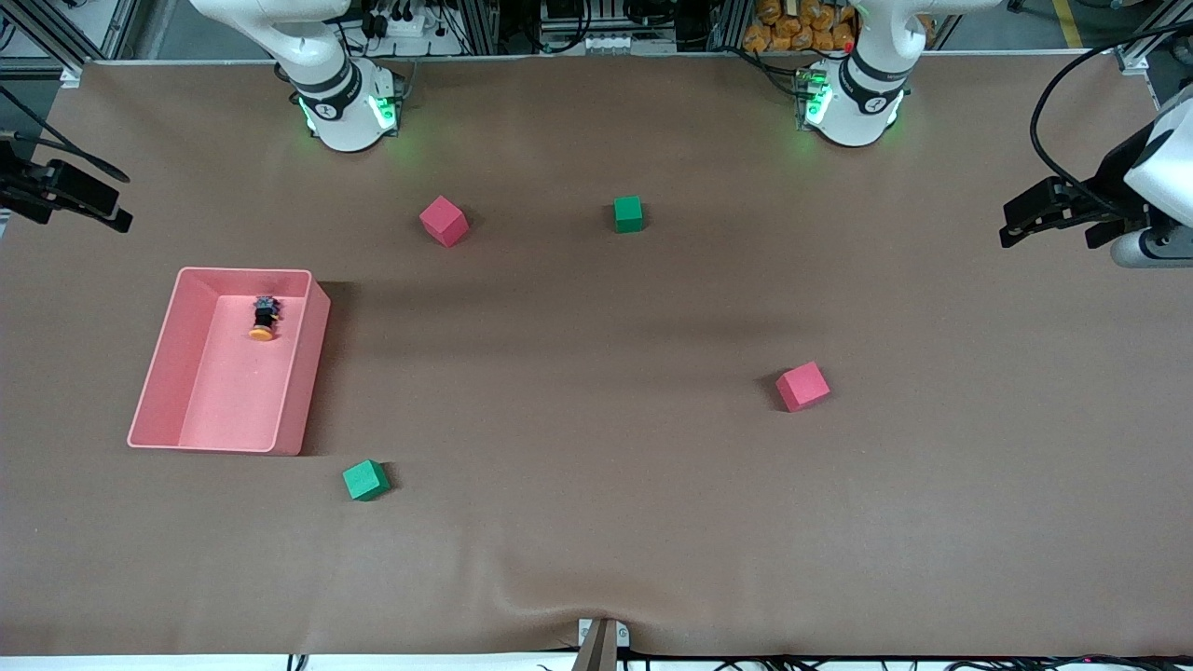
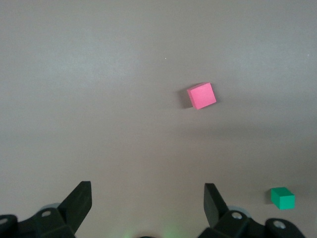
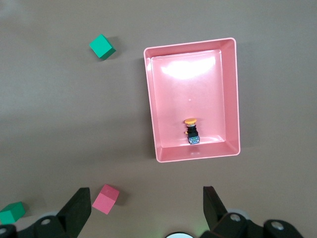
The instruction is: Place and upright button with both arms
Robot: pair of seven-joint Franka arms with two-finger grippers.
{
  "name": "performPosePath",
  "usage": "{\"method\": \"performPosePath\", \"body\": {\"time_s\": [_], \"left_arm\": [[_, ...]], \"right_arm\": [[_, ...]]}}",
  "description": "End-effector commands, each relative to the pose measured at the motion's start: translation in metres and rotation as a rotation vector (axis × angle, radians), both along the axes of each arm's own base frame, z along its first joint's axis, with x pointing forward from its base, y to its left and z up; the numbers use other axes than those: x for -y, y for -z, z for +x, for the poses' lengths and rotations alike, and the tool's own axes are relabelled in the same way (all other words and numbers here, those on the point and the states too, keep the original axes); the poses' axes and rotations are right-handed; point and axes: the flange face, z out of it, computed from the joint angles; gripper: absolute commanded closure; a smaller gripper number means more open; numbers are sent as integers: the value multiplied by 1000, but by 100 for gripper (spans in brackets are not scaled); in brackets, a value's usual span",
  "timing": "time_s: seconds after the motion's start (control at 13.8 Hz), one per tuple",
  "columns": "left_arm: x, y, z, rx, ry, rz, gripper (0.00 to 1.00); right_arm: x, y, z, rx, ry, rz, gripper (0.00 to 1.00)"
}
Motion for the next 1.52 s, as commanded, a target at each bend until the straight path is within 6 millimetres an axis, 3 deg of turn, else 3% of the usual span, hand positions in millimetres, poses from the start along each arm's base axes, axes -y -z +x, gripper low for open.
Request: {"method": "performPosePath", "body": {"time_s": [0.0, 1.45], "left_arm": [[-2, -5, -2, 2, -14, 22, 0], [-17, -6, -2, 3, -21, 24, 0]], "right_arm": [[-3, -1, 1, 1, -12, -2, 0], [-3, -2, 1, 3, -12, -3, 0]]}}
